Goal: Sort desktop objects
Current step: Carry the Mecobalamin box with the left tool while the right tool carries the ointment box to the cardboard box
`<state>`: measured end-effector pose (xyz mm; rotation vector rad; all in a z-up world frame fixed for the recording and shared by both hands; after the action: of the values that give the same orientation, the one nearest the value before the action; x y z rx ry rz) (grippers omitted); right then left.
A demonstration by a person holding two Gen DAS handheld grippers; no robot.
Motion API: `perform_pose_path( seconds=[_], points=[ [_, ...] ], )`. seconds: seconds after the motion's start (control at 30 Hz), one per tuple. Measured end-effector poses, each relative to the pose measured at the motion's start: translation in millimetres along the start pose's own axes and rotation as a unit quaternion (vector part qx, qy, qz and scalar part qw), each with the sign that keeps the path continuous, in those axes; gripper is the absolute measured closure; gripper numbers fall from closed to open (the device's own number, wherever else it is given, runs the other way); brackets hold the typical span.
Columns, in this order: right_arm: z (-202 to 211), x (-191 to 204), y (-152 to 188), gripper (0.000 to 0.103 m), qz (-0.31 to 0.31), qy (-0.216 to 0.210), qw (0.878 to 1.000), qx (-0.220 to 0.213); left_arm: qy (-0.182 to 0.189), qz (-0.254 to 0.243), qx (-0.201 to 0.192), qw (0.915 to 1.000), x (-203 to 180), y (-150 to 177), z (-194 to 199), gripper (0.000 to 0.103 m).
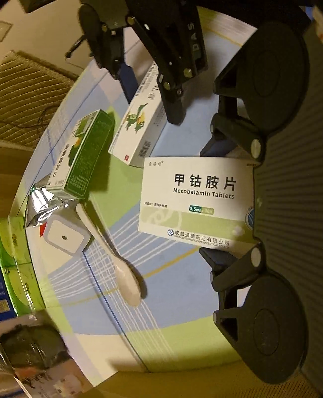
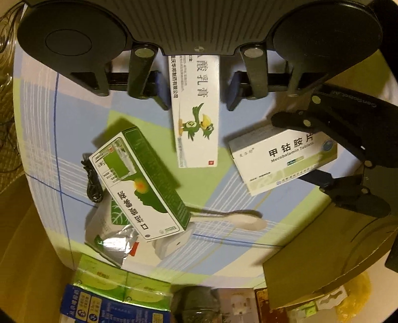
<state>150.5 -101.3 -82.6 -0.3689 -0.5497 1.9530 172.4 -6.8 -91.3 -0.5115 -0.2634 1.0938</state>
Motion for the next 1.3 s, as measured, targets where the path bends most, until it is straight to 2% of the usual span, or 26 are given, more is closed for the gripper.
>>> perform_pose_path(
  seconds=[0.07,0.23,0.37,0.5,0.9,1.3],
  points=[
    [-0.4,0.6,0.0,0.067,-0.002,0.009,1.000,-0.003,0.000,0.001,-0.008,1.0000,-0.2,1.1,0.0,0.033],
    [2.6,5.0,3.7,0.068,-0.006,0.029,1.000,-0.010,-0.007,-0.001,-0.020,0.9998,-4.5,4.3,0.9,0.034],
    [14.1,4.8,7.9,0.068,-0.035,0.037,0.998,-0.027,-0.021,0.002,-0.027,0.9994,-10.2,6.9,5.4,0.035],
    [37.0,4.4,9.0,0.068,-0.071,0.042,0.995,-0.052,-0.023,0.026,-0.038,0.9987,-12.9,5.9,20.8,0.035],
    [106.4,39.9,-0.6,0.068,-0.109,0.043,0.989,-0.094,-0.055,0.092,-0.093,0.9899,-21.5,2.7,104.7,0.035],
    [151.0,101.1,-19.3,0.068,-0.073,0.022,0.987,-0.139,-0.103,0.123,-0.131,0.9782,-2.8,35.0,191.3,0.035]
  ],
)
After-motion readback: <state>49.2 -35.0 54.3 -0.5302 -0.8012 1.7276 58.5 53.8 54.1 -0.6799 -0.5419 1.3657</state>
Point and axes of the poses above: each gripper's, at about its wrist camera, not at the fingertips, and z roughly against the way its jaws point, x to its left, y to its underside, the point moved 1 cm from there along -z, roughly the way its jaws point, and after that the axes turned 4 degrees about z, right-handed, at the moved point
